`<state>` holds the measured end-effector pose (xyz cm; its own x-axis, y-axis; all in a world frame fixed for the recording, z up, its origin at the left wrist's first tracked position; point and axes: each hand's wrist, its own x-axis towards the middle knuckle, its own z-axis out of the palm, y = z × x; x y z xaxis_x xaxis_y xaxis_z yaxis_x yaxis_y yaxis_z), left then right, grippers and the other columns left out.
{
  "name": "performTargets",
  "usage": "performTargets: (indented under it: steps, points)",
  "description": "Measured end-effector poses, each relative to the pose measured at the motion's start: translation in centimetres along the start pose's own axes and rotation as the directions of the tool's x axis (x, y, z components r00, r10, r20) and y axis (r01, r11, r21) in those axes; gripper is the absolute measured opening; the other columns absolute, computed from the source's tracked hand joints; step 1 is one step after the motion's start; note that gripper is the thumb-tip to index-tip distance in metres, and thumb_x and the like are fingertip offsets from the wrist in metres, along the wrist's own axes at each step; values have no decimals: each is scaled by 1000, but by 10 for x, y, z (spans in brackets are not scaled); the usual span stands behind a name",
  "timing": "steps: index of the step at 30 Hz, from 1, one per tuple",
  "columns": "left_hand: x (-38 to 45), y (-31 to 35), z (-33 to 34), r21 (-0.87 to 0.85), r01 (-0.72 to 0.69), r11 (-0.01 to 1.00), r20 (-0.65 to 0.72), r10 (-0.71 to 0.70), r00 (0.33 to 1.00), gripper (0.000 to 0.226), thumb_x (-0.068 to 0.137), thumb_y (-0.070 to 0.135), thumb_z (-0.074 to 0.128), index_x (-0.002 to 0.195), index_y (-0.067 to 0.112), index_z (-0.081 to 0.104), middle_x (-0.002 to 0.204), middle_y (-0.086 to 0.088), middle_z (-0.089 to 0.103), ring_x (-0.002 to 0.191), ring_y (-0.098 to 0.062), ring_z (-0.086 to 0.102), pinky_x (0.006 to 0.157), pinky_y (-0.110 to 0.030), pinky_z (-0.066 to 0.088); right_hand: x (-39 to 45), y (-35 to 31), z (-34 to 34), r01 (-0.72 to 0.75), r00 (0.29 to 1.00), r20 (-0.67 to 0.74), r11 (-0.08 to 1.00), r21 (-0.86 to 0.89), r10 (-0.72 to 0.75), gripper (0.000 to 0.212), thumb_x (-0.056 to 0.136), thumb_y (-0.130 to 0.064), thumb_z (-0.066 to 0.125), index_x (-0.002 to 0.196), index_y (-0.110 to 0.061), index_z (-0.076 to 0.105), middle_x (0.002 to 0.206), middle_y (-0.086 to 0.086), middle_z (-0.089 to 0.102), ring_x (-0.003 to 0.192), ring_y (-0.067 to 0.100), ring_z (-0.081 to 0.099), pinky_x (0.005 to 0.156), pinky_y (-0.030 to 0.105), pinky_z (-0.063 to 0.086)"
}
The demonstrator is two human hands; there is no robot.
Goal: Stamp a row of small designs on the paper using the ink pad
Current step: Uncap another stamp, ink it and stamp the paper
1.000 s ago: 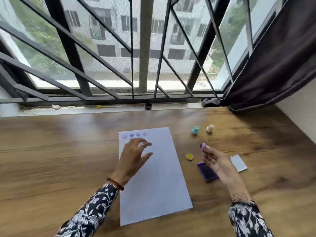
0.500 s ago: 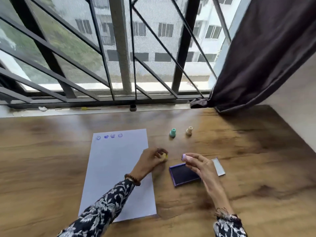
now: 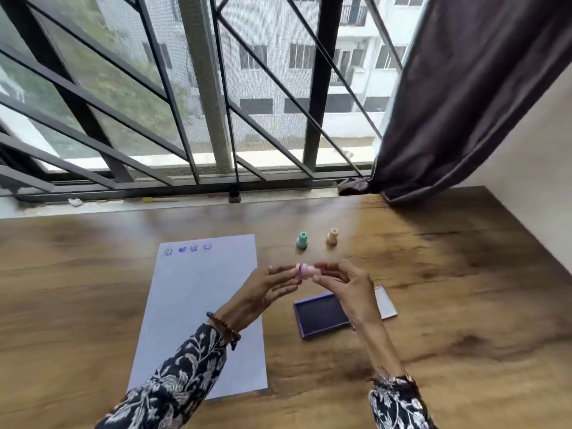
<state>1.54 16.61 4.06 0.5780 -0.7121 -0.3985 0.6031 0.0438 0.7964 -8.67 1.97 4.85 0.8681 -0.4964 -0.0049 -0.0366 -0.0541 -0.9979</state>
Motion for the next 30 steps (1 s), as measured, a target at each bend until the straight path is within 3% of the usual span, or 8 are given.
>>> performTargets:
  steps: [5, 11, 18, 20, 23, 25, 27, 30]
  points:
    - [6, 3, -3, 57, -12, 998, 11, 11, 1000, 17, 65, 20, 72, 81, 16, 76, 76, 1, 76, 74, -7, 70, 65, -12, 54, 4, -1, 1, 56, 998, -11, 998, -4, -56, 25, 64, -1, 79, 86, -12, 74, 85, 7, 76, 83, 17, 72, 78, 22, 56]
    - [15, 3, -2, 84, -58, 995, 77, 52, 996, 24, 66, 22, 73, 89, 16, 75, 88, 1, 77, 87, -9, 70, 69, -11, 53, 13, 1, -4, 20, 999, -35, 999, -40, -21, 24, 64, -9, 80, 76, -28, 76, 74, -10, 77, 75, 7, 71, 69, 12, 52]
    - [55, -9, 26, 229, -137, 964, 26, 135, 990, 22, 79, 16, 68, 100, 11, 68, 89, 0, 75, 86, -8, 69, 70, -12, 53, 40, 7, -34, -81, 995, -63, 996, -41, 78, 18, 70, -12, 76, 80, -28, 74, 81, -2, 76, 81, 15, 69, 74, 25, 54]
    - [71, -13, 36, 410, -151, 899, -55, 190, 980, 28, 81, 19, 67, 107, 8, 64, 84, -2, 72, 73, -5, 68, 64, -12, 53, 54, 11, -52, -105, 983, -162, 982, -154, 80, 23, 70, -12, 76, 88, -26, 72, 91, 4, 73, 85, 17, 68, 79, 27, 53]
    - [95, -17, 44, 781, -165, 602, -90, 370, 925, 26, 81, 25, 66, 106, 18, 62, 74, 4, 66, 61, 0, 61, 57, -3, 43, 77, 17, -79, -103, 959, -283, 929, -354, -1, 26, 73, -10, 73, 97, -18, 71, 99, 7, 69, 85, 17, 67, 73, 18, 53]
    - [109, -22, 49, 859, -170, 482, -68, 438, 897, 31, 81, 25, 65, 111, 22, 57, 84, -2, 67, 73, -9, 60, 65, -7, 43, 89, 22, -90, -88, 958, -280, 871, -484, -59, 28, 76, -9, 71, 103, -14, 67, 101, 10, 66, 87, 21, 65, 77, 27, 54]
    - [121, -27, 53, 881, -161, 445, -90, 491, 866, 40, 82, 26, 62, 119, 20, 50, 95, -9, 69, 87, -21, 62, 80, -26, 48, 100, 26, -96, -60, 954, -273, 818, -573, -121, 31, 76, -8, 70, 107, -10, 64, 100, 12, 66, 86, 23, 65, 79, 35, 55]
    - [136, -33, 52, 907, -170, 385, -83, 559, 825, 33, 86, 34, 57, 116, 21, 49, 91, -10, 72, 85, -26, 65, 72, -26, 42, 111, 31, -98, -13, 951, -250, 787, -617, -180, 35, 76, -6, 69, 110, -9, 60, 97, 12, 68, 83, 23, 65, 76, 27, 54]
